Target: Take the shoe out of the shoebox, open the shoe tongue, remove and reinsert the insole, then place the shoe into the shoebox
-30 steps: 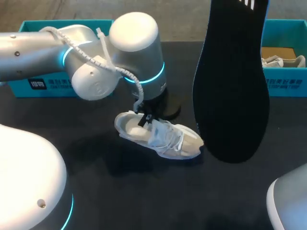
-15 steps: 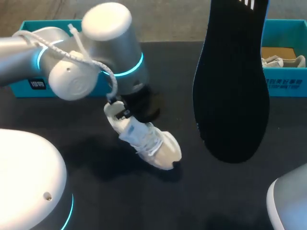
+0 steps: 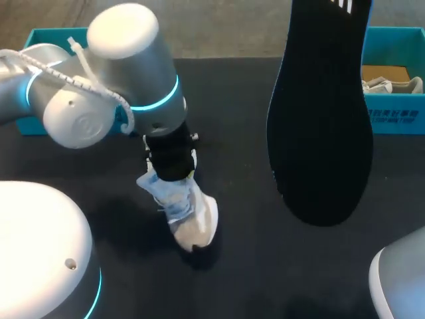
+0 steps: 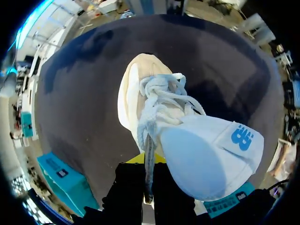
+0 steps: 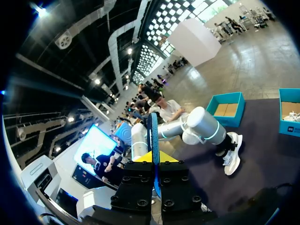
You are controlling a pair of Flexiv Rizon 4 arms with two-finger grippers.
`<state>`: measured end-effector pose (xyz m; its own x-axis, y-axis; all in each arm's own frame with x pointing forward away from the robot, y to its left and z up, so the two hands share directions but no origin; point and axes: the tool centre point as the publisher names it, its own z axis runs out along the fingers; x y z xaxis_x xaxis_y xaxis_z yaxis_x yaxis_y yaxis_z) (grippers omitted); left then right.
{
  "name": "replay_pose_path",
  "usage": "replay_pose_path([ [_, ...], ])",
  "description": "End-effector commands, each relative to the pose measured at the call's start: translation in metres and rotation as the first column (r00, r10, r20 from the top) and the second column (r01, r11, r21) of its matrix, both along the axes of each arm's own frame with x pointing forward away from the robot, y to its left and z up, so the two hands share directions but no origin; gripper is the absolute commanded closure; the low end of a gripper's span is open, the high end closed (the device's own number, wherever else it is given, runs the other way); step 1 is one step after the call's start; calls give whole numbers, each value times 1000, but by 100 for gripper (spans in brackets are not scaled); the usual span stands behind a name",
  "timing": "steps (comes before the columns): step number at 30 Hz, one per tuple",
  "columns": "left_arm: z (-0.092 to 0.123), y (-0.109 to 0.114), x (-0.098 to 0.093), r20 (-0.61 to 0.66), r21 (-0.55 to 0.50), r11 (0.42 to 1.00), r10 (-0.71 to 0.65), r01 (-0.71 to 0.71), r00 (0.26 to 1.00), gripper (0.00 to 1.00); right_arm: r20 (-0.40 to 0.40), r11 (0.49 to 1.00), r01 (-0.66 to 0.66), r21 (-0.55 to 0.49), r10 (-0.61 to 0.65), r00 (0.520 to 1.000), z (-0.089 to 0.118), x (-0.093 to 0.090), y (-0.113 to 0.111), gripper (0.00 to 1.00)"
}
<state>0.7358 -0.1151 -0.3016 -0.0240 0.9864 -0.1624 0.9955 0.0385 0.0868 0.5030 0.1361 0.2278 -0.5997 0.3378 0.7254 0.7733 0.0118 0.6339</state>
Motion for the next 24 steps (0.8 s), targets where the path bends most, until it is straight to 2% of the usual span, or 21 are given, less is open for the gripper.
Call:
replay_pose_path([
  [1,0,-2,-15,31,23,997,-70,69,997,100,-2,1000,0,-3,0,1000,2,1,1,100],
  [24,-10,-41,-83,36,124,974,-196,191,980,100,-2,1000,0,-3,0,1000,2,1,1,100],
])
